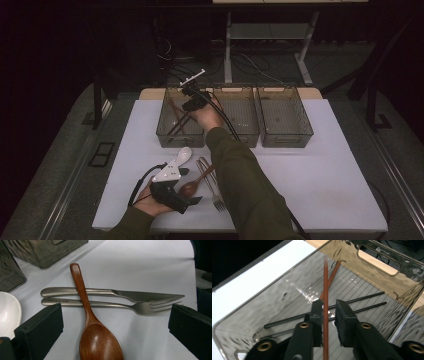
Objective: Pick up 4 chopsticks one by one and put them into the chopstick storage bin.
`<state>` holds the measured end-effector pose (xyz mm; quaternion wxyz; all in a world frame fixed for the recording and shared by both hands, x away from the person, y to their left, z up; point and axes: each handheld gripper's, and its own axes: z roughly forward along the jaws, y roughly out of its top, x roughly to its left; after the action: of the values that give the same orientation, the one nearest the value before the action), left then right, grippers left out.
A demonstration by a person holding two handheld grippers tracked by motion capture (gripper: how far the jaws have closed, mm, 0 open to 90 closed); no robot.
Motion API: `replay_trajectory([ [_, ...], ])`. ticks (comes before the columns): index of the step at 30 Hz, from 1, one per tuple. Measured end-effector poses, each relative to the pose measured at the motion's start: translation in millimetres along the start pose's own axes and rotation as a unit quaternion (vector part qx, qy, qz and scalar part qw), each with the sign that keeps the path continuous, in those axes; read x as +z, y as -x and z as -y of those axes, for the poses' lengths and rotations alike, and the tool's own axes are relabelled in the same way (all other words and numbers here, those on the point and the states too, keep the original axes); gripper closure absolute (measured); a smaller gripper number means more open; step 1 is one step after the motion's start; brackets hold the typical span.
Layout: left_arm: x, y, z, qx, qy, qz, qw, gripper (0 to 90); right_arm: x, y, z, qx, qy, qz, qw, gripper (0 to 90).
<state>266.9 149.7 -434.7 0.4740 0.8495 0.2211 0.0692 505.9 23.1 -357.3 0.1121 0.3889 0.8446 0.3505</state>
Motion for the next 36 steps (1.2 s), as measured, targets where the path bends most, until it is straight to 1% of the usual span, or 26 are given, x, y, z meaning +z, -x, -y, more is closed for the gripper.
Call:
replay_trajectory([
  [3,0.0,0.5,0.0,0.001,0.001,0.0,1.0,0.0,-3.4,0.3,-0.3,-0.001,-0.002,-0.005,1.0,68.7],
  [4,0.1,0.5,-0.1,0.0,0.001,0.0,1.0,0.0,-4.4,0.6,-0.1,0.0,-0.005,-0.014,0.9999,66.7],
  [5,0.2,0.5,-0.2,0.0,0.001,0.0,1.0,0.0,-5.4,0.9,0.4,-0.006,-0.005,-0.014,0.9999,65.4],
  [6,0.4,0.5,-0.2,0.001,0.0,0.0,1.0,0.0,-6.8,0.6,0.5,-0.004,-0.006,-0.018,0.9998,63.8],
  [8,0.5,0.6,-0.1,0.002,-0.001,0.001,1.0,0.0,-8.6,1.2,1.9,-0.006,-0.004,-0.034,0.9994,59.1],
  [9,0.6,0.6,-0.2,0.002,-0.001,0.001,1.0,0.0,-9.2,0.8,2.6,-0.006,-0.004,-0.036,0.9993,57.5],
  [11,0.4,0.7,-0.2,0.001,0.0,0.0,1.0,0.0,-11.8,0.6,5.8,-0.009,0.003,-0.041,0.9991,55.7],
  [14,0.4,0.7,-0.2,0.002,0.0,0.0,1.0,0.0,-17.0,1.8,10.1,-0.011,0.012,-0.04,0.9991,50.6],
  [16,0.4,0.7,-0.2,0.002,0.0,0.0,1.0,0.0,-21.0,2.9,12.7,-0.004,0.018,-0.042,0.9989,47.0],
  [17,0.3,0.8,-0.2,0.002,0.0,0.0,1.0,0.0,-23.3,3.8,14.2,-0.002,0.019,-0.048,0.9987,45.2],
  [19,0.2,0.7,-0.1,0.002,0.0,-0.001,1.0,0.0,-28.5,5.1,17.5,-0.001,0.021,-0.053,0.9983,43.0],
  [21,0.1,0.4,0.0,0.002,0.0,0.0,1.0,0.0,-36.4,5.9,22.2,-0.005,0.029,-0.061,0.9977,41.9],
  [23,0.2,0.4,0.0,0.001,-0.001,-0.001,1.0,0.0,-43.7,6.8,27.1,-0.009,0.035,-0.061,0.9975,40.3],
  [25,0.3,1.1,-0.1,-0.001,0.0,-0.002,1.0,0.0,-50.7,7.8,33.0,-0.012,0.046,-0.067,0.9966,36.6],
  [27,0.2,1.3,-0.2,-0.003,0.004,-0.004,1.0,0.0,-57.8,8.7,39.3,-0.016,0.051,-0.068,0.9963,35.5],
  [28,-0.4,0.6,-0.3,0.001,0.0,-0.004,1.0,0.0,-61.3,9.4,42.6,-0.019,0.054,-0.067,0.9961,34.0],
  [32,-0.3,0.3,-0.2,-0.004,0.003,-0.005,1.0,0.0,-73.8,13.2,56.2,-0.013,0.066,-0.076,0.9948,31.6],
  [35,0.3,0.1,-0.2,-0.006,0.004,-0.007,1.0,0.0,-84.1,16.0,68.1,-0.023,0.072,-0.076,0.9942,29.4],
  [36,0.3,0.1,-0.2,-0.003,0.001,-0.007,1.0,0.0,-86.2,16.6,71.0,-0.024,0.074,-0.077,0.994,29.1],
])
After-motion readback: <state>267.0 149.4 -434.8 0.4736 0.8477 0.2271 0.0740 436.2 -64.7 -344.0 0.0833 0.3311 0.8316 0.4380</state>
